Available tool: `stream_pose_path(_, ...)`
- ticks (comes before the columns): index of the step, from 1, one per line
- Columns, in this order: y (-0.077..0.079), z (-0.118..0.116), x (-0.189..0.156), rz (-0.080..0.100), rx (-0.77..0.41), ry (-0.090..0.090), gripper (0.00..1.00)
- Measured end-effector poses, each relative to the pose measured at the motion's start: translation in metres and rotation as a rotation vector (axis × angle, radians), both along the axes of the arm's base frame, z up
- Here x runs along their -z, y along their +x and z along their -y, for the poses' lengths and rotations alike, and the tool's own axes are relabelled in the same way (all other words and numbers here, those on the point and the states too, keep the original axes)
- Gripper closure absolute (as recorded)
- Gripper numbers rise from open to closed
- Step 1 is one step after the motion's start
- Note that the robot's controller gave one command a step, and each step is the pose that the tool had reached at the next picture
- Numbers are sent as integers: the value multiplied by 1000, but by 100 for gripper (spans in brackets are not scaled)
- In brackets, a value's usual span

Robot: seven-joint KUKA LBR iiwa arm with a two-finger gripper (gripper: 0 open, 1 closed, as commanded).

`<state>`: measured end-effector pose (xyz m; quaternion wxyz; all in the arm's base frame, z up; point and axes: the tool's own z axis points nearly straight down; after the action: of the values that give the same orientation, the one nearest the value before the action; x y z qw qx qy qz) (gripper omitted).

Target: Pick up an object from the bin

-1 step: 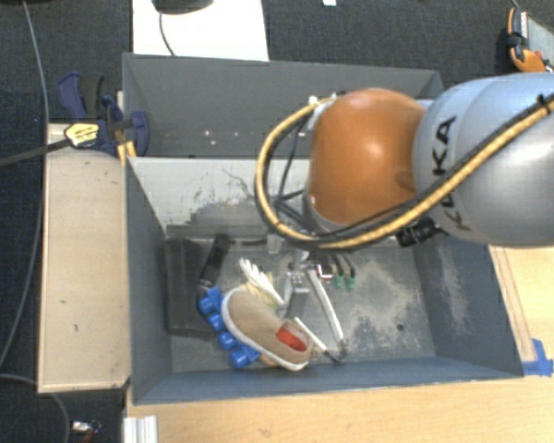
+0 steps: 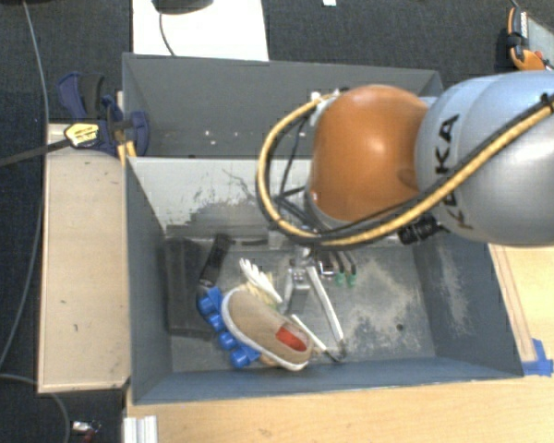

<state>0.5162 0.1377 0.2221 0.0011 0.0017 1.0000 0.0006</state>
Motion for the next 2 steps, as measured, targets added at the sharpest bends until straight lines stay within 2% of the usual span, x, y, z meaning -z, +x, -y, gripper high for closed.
stream_pose_path(1, 39, 20, 141, 3, 24, 2, 0)
stream_pose_path(2, 45, 25, 74, 16, 175, 6, 0)
